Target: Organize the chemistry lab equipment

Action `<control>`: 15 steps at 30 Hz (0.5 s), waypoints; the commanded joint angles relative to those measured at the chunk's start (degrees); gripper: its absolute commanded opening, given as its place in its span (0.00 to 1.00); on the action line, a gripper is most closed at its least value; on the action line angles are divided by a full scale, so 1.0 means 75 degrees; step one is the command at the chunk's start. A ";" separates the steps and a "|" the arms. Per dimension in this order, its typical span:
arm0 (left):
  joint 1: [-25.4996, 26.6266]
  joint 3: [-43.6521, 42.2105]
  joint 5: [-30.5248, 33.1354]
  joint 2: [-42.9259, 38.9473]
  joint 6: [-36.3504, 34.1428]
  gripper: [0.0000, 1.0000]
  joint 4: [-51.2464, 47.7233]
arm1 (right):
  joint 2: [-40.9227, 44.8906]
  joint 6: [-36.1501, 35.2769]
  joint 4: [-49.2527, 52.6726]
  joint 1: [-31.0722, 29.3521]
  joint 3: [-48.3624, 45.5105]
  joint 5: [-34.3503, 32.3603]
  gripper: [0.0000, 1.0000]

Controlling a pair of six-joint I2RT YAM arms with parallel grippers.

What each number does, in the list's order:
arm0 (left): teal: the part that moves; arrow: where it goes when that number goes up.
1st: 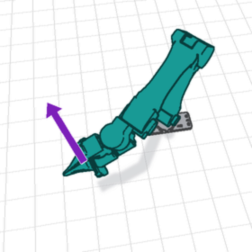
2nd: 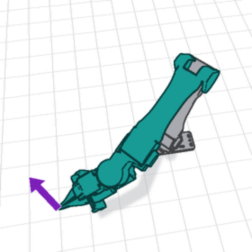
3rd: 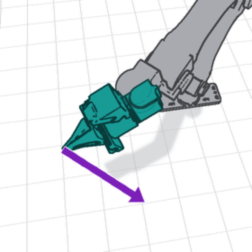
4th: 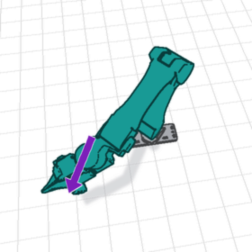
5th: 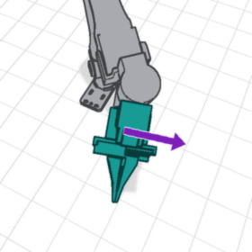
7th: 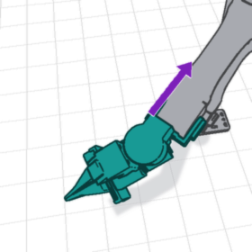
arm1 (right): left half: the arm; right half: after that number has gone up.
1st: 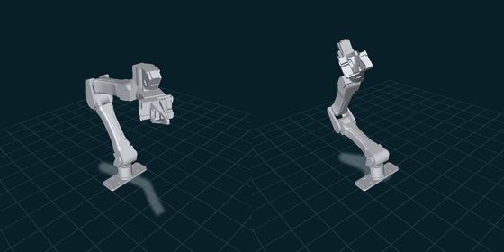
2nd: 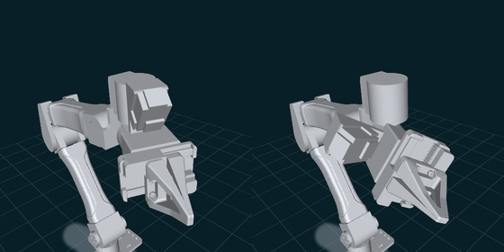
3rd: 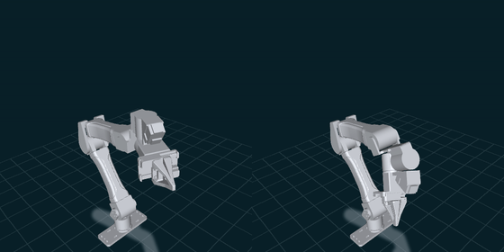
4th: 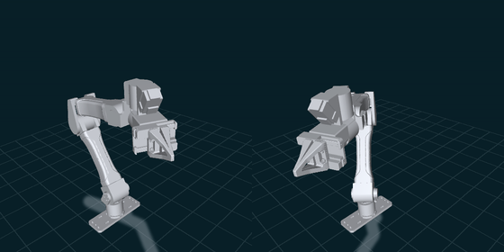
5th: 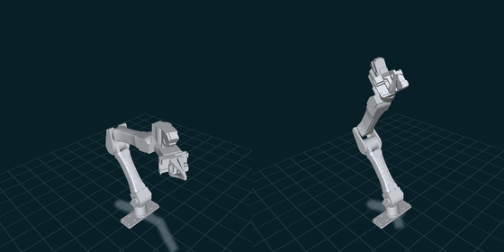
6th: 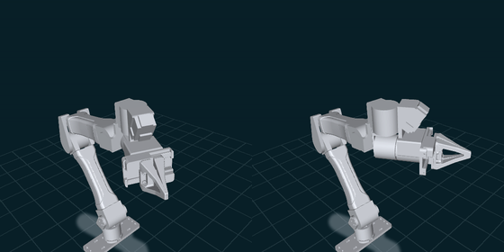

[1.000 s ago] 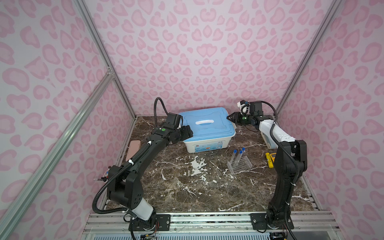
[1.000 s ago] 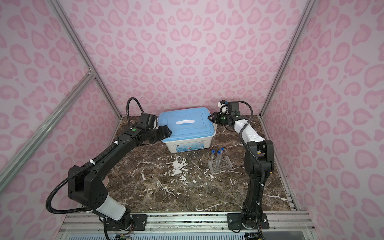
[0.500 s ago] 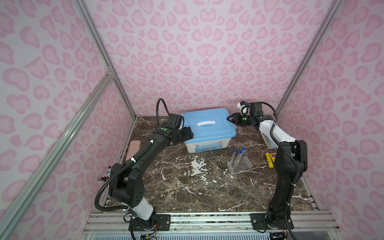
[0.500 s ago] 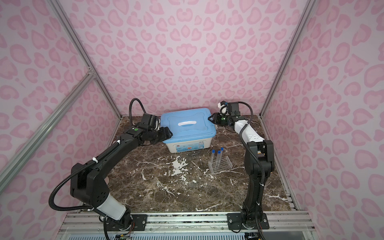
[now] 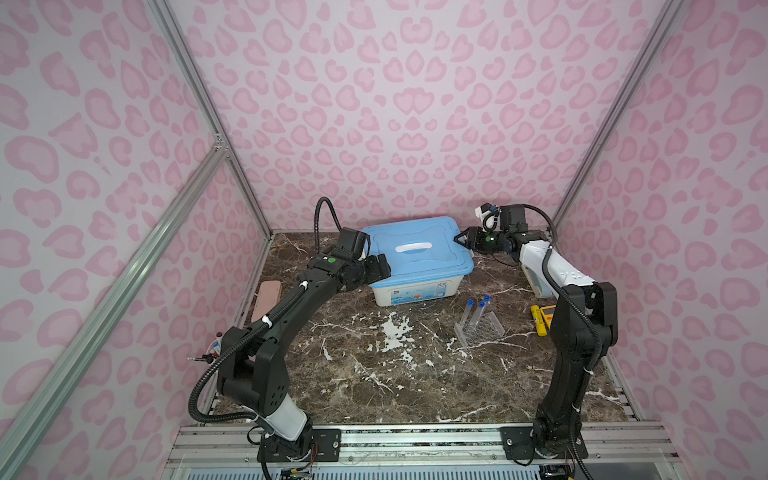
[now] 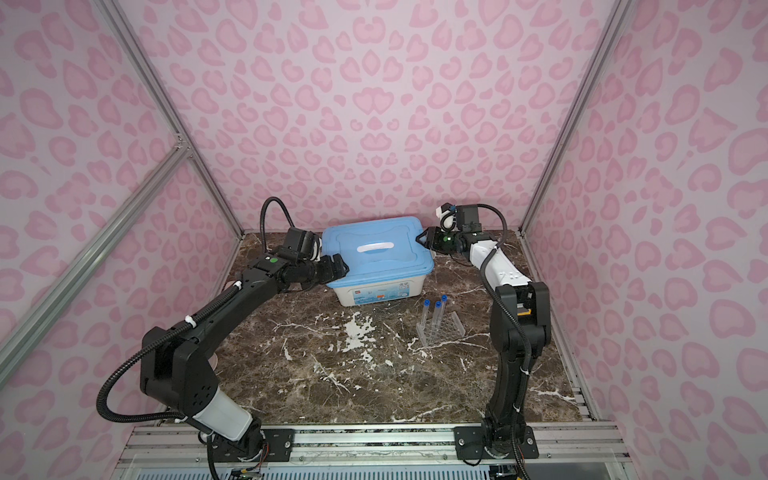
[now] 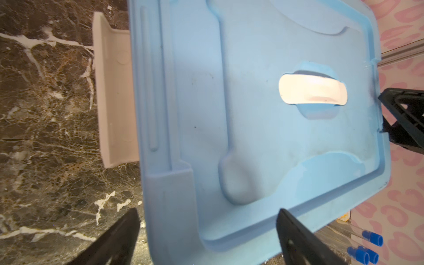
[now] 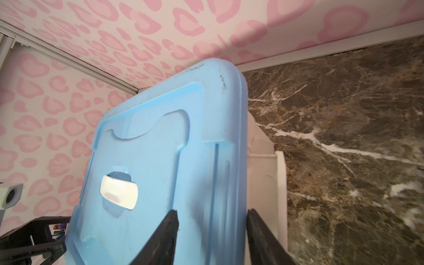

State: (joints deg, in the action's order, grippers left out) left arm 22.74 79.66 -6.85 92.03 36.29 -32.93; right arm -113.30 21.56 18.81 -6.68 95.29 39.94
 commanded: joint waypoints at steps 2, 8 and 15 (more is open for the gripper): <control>-0.0076 0.0012 0.0264 -0.0406 -0.0187 0.98 0.0130 | 0.0083 -0.0212 0.0055 0.0098 0.0057 -0.0120 0.59; -0.0437 -0.0212 0.0097 -0.0770 -0.0149 0.98 0.0315 | 0.0153 -0.0093 -0.0127 0.0341 -0.0100 -0.0114 0.70; -0.1169 -0.0852 -0.1112 -0.0656 -0.0372 0.98 0.1081 | 0.0018 0.0000 -0.0321 0.0480 -0.0302 0.0342 0.79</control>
State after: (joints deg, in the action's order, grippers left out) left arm 15.09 73.73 -10.17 86.54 34.89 -28.95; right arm -112.44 21.02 17.93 -3.05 93.73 40.36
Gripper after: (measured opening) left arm 0.982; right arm 0.786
